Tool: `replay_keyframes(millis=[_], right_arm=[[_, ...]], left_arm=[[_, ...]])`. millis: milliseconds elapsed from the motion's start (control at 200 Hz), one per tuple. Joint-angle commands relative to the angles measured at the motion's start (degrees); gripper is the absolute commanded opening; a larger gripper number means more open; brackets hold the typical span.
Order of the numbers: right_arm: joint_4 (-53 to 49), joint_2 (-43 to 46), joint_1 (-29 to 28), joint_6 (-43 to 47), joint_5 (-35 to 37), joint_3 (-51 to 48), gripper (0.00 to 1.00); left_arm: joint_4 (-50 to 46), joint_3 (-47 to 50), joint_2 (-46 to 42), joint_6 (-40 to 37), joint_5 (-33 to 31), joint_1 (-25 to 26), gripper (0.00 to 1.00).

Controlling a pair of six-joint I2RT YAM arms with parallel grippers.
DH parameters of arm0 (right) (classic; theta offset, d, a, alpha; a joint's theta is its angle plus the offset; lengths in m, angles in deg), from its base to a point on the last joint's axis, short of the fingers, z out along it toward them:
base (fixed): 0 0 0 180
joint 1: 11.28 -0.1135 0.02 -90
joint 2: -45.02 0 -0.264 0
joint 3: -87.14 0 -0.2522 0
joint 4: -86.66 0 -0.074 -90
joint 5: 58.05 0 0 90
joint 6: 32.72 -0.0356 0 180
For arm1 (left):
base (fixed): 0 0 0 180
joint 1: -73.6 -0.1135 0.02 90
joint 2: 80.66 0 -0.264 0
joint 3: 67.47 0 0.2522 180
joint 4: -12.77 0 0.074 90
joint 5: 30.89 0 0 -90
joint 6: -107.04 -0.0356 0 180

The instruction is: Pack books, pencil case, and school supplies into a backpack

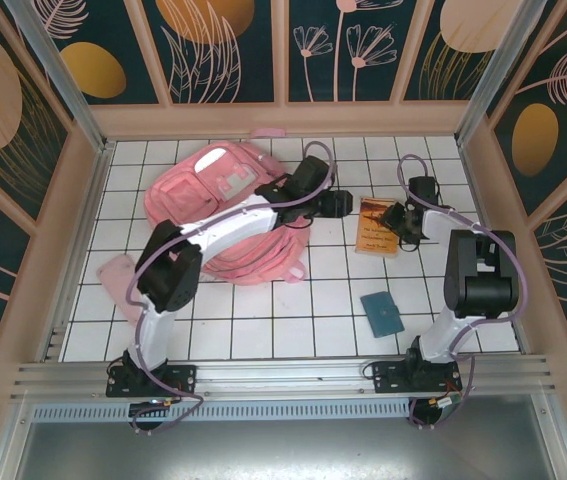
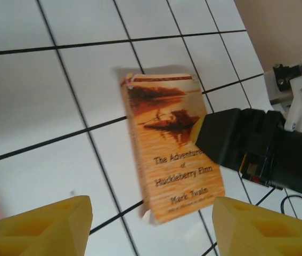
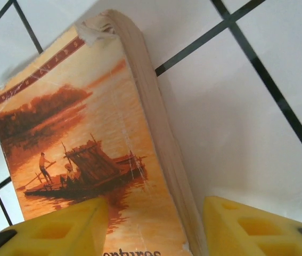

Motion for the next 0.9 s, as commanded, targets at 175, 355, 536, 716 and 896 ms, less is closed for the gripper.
replay_keyframes(millis=[175, 355, 536, 716, 896], right_arm=[[-1.3, -1.4, -1.5, 1.3, -2.1, -0.3, 0.39], [-1.9, -0.5, -1.5, 1.7, -1.4, -0.1, 0.36], [-2.5, 0.1, -1.8, 2.0, -3.0, 0.5, 0.29], [-3.0, 2.2, -2.2, 2.2, -7.3, 1.2, 0.27], [-4.3, 4.4, -3.5, 3.0, -9.6, 2.1, 0.27]], left_arm=[[-2.9, -15.0, 14.8, 5.8, 3.5, 1.3, 0.47], [-5.7, -21.3, 20.9, 5.5, 2.4, 2.5, 0.36], [-5.7, -21.9, 24.5, 6.2, 3.6, 2.5, 0.22], [-5.8, -21.3, 26.7, 5.9, 3.7, 2.7, 0.19], [-6.1, -20.1, 27.4, 5.8, 3.7, 2.7, 0.16]])
